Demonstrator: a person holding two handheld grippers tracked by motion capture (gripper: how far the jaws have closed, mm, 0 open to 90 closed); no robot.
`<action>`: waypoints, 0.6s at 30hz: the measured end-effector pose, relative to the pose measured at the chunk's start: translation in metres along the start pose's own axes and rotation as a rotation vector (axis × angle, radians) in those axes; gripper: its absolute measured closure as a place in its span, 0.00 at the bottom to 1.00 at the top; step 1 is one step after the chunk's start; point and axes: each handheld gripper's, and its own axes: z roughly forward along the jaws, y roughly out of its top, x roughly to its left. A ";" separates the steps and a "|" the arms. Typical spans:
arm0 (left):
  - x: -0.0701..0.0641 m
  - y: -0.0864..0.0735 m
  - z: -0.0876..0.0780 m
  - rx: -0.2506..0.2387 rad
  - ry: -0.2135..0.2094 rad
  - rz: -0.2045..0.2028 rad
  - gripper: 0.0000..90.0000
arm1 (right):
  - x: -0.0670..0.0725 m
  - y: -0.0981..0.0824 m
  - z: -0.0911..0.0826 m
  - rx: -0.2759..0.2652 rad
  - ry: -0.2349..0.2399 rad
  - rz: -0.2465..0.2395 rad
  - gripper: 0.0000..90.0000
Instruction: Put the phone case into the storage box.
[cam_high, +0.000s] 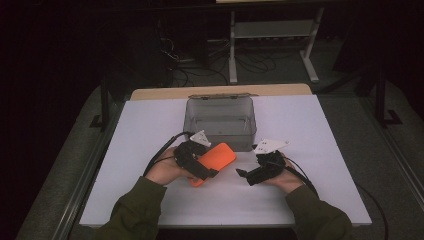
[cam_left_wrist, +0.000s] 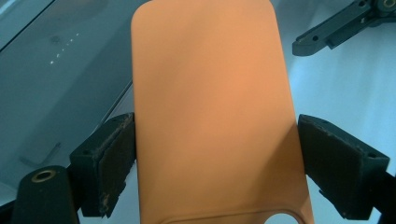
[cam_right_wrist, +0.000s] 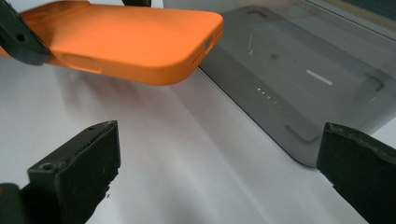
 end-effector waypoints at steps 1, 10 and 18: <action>0.000 0.000 0.000 0.001 -0.001 0.001 0.15 | 0.001 0.000 0.000 0.000 -0.003 -0.004 0.00; -0.001 0.000 0.000 0.003 -0.002 0.001 0.15 | 0.005 0.000 0.000 -0.004 -0.042 -0.075 0.00; -0.001 0.000 0.001 0.003 0.000 0.001 0.15 | 0.011 0.000 0.000 -0.002 -0.093 -0.174 0.00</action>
